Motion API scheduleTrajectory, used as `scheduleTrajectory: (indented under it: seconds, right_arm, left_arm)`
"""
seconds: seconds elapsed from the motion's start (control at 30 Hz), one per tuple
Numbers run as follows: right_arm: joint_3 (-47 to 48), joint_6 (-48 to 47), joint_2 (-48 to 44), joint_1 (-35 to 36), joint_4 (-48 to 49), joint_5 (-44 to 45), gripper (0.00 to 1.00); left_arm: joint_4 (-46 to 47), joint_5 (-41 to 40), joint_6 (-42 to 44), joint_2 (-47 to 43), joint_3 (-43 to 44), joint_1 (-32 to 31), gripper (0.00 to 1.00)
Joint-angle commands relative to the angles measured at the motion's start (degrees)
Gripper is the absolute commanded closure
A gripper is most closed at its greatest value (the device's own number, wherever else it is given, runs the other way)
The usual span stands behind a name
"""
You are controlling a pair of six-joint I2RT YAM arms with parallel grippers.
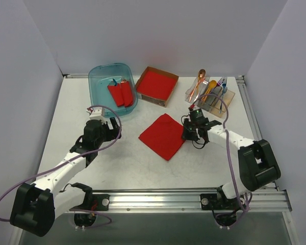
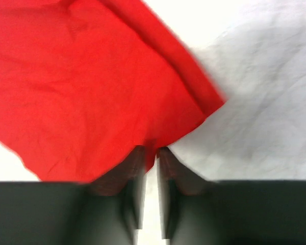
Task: Place the utensils on the paper napkin and roll it up
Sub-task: Place the napkin at the center of the board.
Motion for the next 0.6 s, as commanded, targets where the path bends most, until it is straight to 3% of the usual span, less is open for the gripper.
scheduleTrajectory:
  seconds: [0.0,0.07,0.27,0.57]
  right_arm:
    - [0.15,-3.97,-6.36,0.83,-3.06,-2.19,0.72]
    - [1.20,-4.50,-8.13,0.74,-3.85,-0.27,0.51]
    - [6.21,-5.03,-6.39,-0.40,-3.86,3.61,0.52]
    - [14.29,-10.30,8.11,-0.93,-0.34,-0.26,0.54]
  left_arm:
    - [0.97,-1.00,0.60,-0.20,2.54,-0.51,0.05]
    - [1.15,-1.08,0.78,-0.11,2.54,-0.78,0.05]
    - [2.38,-0.56,1.74,0.94,2.80,-2.18,0.06]
    - [4.22,3.92,2.45,4.45,4.12,-3.50,0.05]
